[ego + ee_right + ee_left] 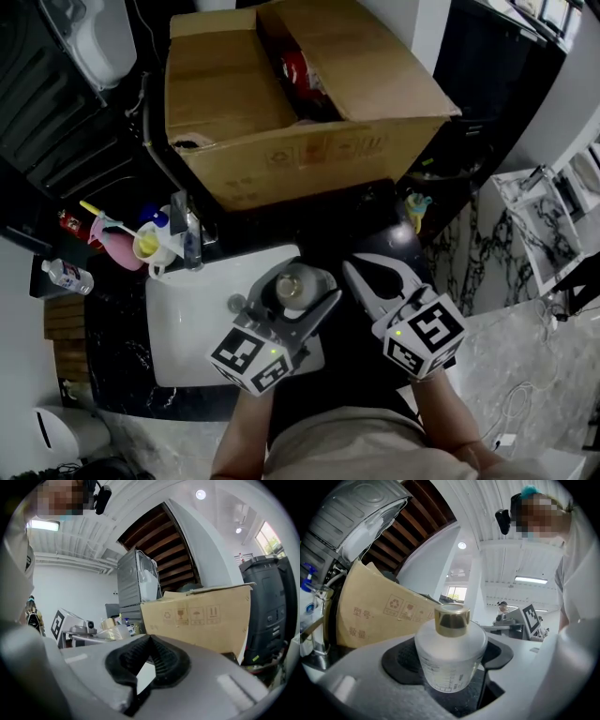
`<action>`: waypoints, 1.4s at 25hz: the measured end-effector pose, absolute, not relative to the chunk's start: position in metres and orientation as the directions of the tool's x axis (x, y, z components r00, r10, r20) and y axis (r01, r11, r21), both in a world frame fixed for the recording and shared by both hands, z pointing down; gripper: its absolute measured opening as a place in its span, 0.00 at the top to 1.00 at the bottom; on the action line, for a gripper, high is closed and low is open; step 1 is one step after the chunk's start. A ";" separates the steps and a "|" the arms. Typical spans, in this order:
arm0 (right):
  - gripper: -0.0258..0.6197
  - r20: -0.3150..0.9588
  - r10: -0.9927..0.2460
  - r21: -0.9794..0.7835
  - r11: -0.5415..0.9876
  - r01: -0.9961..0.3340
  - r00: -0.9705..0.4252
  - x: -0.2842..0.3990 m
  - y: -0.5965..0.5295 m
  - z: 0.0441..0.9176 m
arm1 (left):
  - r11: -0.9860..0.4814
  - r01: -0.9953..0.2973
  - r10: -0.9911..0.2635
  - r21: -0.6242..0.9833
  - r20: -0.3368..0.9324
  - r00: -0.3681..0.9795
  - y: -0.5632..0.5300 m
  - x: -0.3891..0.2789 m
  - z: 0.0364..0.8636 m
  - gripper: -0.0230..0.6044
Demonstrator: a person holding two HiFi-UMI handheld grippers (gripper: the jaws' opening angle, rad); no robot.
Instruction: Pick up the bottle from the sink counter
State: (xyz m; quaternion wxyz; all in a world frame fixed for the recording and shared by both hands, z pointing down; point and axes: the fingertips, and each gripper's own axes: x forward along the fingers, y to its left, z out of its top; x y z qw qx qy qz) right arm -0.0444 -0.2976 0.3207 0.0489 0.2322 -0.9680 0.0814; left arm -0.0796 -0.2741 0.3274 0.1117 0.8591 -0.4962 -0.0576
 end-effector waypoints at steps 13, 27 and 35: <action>0.96 0.134 -0.364 -0.092 0.922 -0.377 -0.922 -0.063 -0.275 0.312 | -0.492 -0.837 -0.870 0.241 -0.100 0.483 -0.256 -0.089 0.309 0.41; 0.96 0.120 -0.381 -0.115 0.912 -0.394 -0.917 -0.052 -0.277 0.312 | -0.536 -0.801 -0.844 0.267 -0.190 0.502 -0.244 -0.088 0.300 0.41; 0.96 0.105 -0.380 -0.126 0.912 -0.391 -0.919 -0.049 -0.276 0.312 | -0.534 -0.797 -0.845 0.283 -0.185 0.501 -0.247 -0.089 0.304 0.41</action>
